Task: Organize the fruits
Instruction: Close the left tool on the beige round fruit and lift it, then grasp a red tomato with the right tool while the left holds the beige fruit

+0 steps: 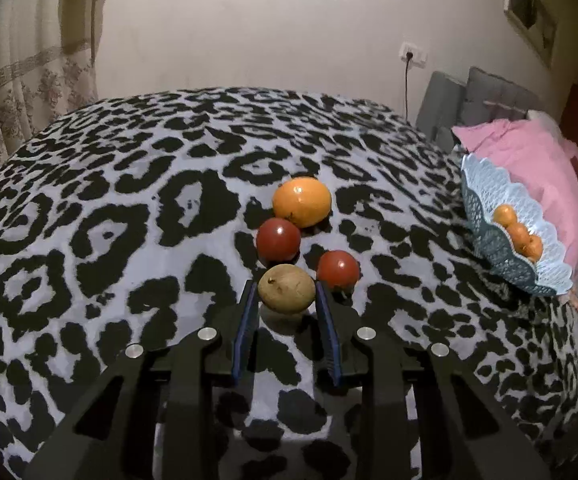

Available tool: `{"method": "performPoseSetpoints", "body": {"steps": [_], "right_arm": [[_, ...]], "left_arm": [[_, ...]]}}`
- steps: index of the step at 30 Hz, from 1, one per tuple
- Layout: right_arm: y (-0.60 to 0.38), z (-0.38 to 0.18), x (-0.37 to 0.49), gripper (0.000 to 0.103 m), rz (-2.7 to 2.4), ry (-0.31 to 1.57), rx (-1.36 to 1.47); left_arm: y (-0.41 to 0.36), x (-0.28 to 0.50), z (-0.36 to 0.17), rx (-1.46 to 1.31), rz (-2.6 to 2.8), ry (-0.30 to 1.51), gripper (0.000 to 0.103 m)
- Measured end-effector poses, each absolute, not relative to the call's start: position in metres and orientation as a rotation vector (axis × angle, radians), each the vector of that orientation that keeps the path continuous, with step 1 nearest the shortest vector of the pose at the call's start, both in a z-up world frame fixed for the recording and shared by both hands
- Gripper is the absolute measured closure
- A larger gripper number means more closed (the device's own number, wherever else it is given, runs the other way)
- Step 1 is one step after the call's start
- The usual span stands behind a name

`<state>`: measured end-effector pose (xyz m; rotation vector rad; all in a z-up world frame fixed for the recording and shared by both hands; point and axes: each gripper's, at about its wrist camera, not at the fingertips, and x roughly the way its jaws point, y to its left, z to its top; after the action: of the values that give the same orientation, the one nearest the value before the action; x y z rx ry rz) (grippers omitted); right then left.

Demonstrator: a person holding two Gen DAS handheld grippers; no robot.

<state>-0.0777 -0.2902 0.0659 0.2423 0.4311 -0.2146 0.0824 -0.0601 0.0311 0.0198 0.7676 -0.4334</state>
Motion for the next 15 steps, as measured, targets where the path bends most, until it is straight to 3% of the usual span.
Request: {"method": "performPoseSetpoints", "body": {"steps": [15], "right_arm": [[-0.205, 0.043, 0.025, 0.043, 0.128, 0.694, 0.175]], "left_arm": [[-0.022, 0.078, 0.055, -0.035, -0.271, 0.645, 0.073]]}}
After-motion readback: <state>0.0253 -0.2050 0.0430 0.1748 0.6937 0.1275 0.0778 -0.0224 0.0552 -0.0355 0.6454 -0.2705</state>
